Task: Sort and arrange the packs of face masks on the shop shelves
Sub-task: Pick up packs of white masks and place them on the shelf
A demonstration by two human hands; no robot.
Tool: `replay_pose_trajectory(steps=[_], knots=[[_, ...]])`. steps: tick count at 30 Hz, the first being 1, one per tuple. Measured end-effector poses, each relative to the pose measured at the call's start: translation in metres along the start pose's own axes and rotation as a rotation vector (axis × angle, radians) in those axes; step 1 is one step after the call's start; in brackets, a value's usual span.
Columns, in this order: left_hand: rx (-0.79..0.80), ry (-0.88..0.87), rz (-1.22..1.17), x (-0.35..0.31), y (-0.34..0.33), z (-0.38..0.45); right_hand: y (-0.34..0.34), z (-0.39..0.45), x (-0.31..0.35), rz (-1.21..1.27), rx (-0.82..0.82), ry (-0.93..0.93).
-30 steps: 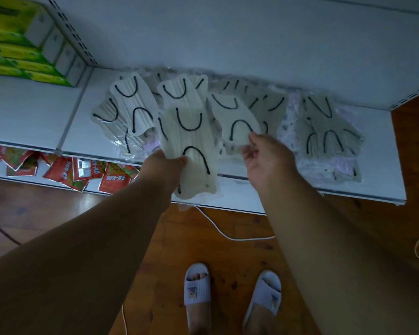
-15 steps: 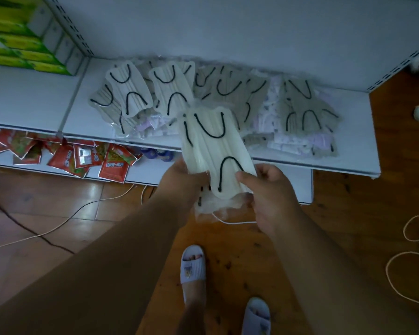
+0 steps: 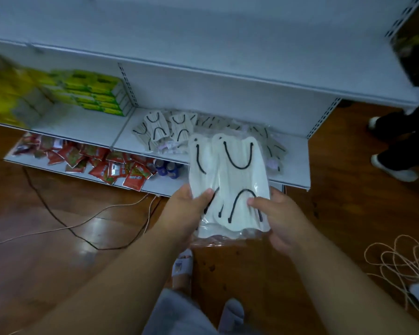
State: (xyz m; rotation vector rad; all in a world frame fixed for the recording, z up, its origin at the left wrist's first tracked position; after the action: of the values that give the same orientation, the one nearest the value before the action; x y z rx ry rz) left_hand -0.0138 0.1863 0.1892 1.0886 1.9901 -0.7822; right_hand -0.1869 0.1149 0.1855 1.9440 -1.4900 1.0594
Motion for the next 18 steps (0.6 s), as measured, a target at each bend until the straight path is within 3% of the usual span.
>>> replay_pose_trajectory(steps=[5, 12, 18], knots=[[-0.058, -0.121, 0.001, -0.038, 0.002, -0.056, -0.017, -0.059, 0.034, 0.02, 0.157, 0.075], [-0.013, -0.082, -0.131, -0.085, 0.03, -0.09, -0.055, -0.078, 0.07, -0.042, -0.009, 0.251], [-0.079, -0.195, 0.017, -0.14, 0.1, -0.076, -0.136, -0.077, 0.105, 0.033, 0.005, 0.287]])
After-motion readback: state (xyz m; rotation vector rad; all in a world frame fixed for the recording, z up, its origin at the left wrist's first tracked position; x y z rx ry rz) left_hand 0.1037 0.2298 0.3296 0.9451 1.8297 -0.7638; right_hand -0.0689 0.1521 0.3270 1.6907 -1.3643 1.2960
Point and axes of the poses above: each hand's wrist, its own z-axis towards the middle knuckle, its own y-axis out of the back of the hand, x = y × z, the point moved 4 cm from there along z, towards the middle knuckle, and after that the axes turned 2 degrees about -z, right-handed, at the moved point
